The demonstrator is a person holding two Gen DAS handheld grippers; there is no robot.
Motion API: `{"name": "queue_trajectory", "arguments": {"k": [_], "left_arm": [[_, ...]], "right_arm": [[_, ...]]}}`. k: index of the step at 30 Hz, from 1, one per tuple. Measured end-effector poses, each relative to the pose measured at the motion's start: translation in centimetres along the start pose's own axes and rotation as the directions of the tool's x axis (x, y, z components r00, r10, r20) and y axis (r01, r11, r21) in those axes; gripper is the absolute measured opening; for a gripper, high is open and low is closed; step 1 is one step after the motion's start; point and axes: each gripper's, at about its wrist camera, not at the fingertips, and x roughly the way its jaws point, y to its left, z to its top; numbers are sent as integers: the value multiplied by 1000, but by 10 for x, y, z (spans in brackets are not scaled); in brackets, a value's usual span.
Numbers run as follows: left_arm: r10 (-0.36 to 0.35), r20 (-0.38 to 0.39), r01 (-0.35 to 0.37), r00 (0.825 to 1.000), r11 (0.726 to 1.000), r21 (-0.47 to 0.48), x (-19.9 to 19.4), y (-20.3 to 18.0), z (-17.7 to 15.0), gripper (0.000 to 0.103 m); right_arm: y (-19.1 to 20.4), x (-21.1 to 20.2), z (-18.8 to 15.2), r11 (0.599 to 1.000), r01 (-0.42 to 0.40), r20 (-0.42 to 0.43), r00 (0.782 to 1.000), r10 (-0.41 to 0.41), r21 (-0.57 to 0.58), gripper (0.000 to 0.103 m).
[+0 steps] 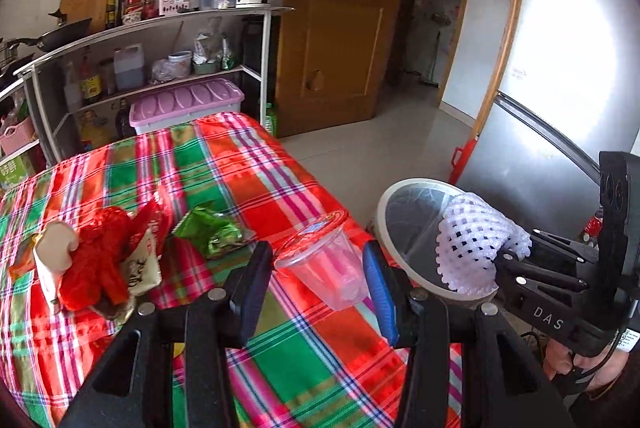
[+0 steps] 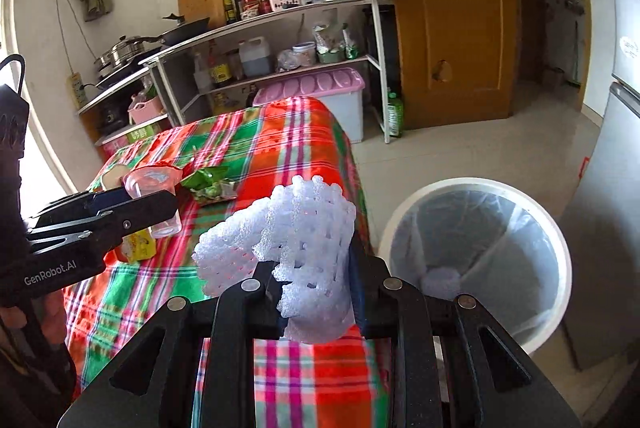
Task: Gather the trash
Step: 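Carry the foam net and red-lidded cup in both tools over the bin, then open both tools to drop the foam net and cup into the bin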
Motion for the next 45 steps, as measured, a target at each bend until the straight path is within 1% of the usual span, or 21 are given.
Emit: {"name": "queue_trajectory", "arguments": {"k": [4, 7, 9, 13, 16, 18, 20, 22, 24, 28, 31, 33, 36, 38, 39, 40, 41, 43, 45], "left_arm": [[-53, -29, 54, 998, 998, 39, 18, -28, 7, 49], [-84, -37, 86, 996, 994, 66, 29, -49, 12, 49], [-118, -48, 121, 992, 990, 74, 36, -61, 16, 49], [-145, -72, 152, 987, 983, 103, 52, -88, 21, 49], [-179, -111, 191, 978, 976, 107, 67, -104, 23, 49], [-178, -143, 196, 973, 973, 120, 78, -114, 22, 49], [-168, -165, 190, 972, 973, 127, 90, -123, 19, 49], [-174, -192, 201, 966, 971, 126, 101, -129, 18, 49], [-162, -213, 192, 964, 972, 133, 112, -133, 16, 49], [-149, -246, 184, 958, 975, 127, 126, -137, 12, 49], [-138, -274, 174, 952, 978, 113, 135, -135, 9, 49], [-131, -275, 167, 953, 980, 112, 137, -134, 7, 49], [-114, -280, 149, 953, 983, 110, 140, -133, 6, 49], [-111, -284, 147, 952, 983, 111, 142, -131, 6, 49], [-108, -286, 145, 952, 983, 112, 143, -131, 6, 49], [-107, -287, 145, 952, 983, 115, 144, -131, 6, 50], [-105, -291, 144, 951, 983, 115, 145, -132, 6, 50], [-107, -296, 146, 949, 983, 112, 146, -132, 6, 51], [-110, -295, 147, 949, 983, 106, 147, -132, 6, 64]], "right_arm": [[-34, -12, 0, 997, 64, 11, 998, -65, 52, 25], [-59, -24, -2, 990, 110, 17, 994, -111, 85, 25], [-72, -30, -3, 985, 138, 18, 990, -140, 103, 25], [-98, -40, -5, 975, 182, 11, 983, -185, 130, 25], [-115, -42, -7, 966, 214, -1, 976, -216, 147, 25], [-124, -39, -8, 960, 236, -19, 972, -236, 151, 25], [-133, -33, -10, 958, 243, -41, 970, -239, 154, 25], [-141, -26, -13, 955, 255, -64, 967, -248, 152, 25], [-147, -18, -15, 953, 263, -94, 963, -251, 149, 25], [-154, -1, -17, 952, 271, -140, 958, -251, 144, 26], [-157, 10, -19, 948, 287, -173, 949, -263, 136, 26], [-159, 16, -19, 947, 291, -186, 946, -264, 135, 27], [-165, 25, -20, 939, 316, -220, 934, -282, 139, 32], [-169, 31, -21, 933, 334, -248, 923, -294, 137, 41], [-170, 32, -22, 933, 335, -253, 922, -294, 136, 44], [-171, 32, -22, 933, 332, -257, 922, -290, 137, 50], [-172, 33, -22, 934, 330, -266, 921, -286, 139, 53], [-174, 33, -23, 933, 330, -273, 919, -284, 142, 54], [-177, 32, -24, 931, 332, -275, 919, -283, 152, 55]]}}
